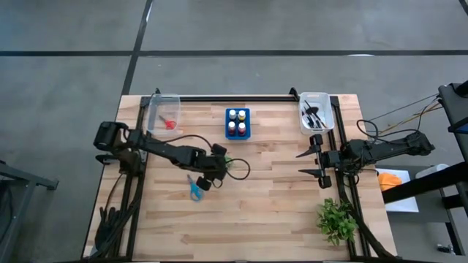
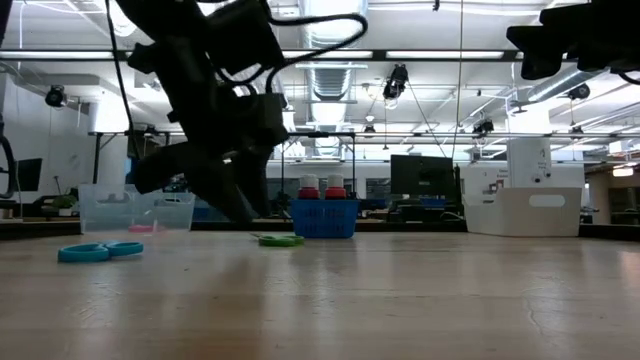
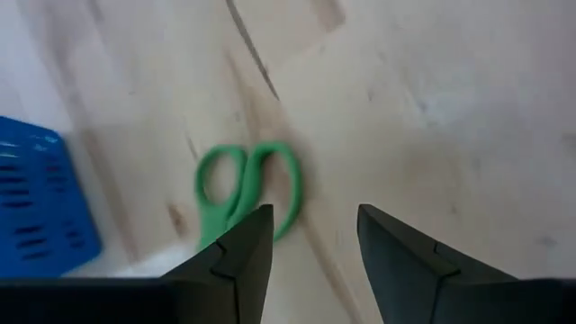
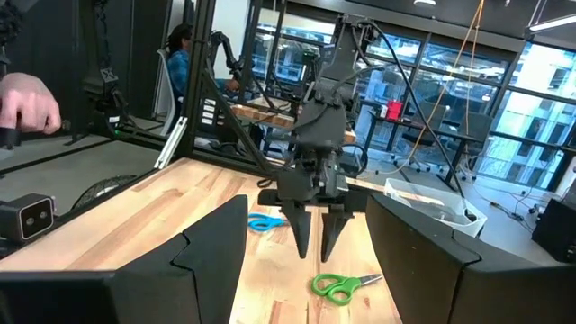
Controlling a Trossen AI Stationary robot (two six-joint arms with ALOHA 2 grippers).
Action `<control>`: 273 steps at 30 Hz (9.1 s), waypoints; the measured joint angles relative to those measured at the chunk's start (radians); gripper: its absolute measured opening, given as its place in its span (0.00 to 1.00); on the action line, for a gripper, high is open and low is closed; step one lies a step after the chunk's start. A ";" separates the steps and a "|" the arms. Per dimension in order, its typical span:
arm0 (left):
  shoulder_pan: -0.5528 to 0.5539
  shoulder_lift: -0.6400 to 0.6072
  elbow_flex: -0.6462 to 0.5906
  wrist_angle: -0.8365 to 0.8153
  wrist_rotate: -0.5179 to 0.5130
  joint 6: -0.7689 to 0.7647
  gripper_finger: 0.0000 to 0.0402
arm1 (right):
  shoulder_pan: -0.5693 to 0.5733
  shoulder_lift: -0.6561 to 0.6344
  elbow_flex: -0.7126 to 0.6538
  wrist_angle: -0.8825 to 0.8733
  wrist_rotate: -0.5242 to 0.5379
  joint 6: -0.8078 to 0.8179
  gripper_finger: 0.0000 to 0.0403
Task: Pick & Place Paint Supplies
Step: Put the green scissors into the transparent bin
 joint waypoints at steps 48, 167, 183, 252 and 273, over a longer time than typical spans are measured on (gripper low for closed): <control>0.111 0.148 0.072 -0.046 0.132 0.061 0.26 | 0.000 0.000 -0.006 0.002 0.001 0.008 0.56; 0.172 -0.100 -0.019 -0.175 0.137 -0.079 0.00 | 0.000 -0.001 -0.009 -0.025 0.001 0.027 0.56; 0.174 -0.155 -0.057 -0.133 0.196 -0.087 0.00 | 0.000 0.000 -0.009 -0.026 0.001 0.034 0.56; 0.094 -0.122 -0.185 0.109 0.081 0.070 0.31 | 0.000 0.014 -0.015 -0.036 0.001 0.034 0.56; 0.113 -0.077 -0.191 0.129 0.116 0.060 0.31 | 0.000 0.015 -0.015 -0.036 0.001 0.034 0.56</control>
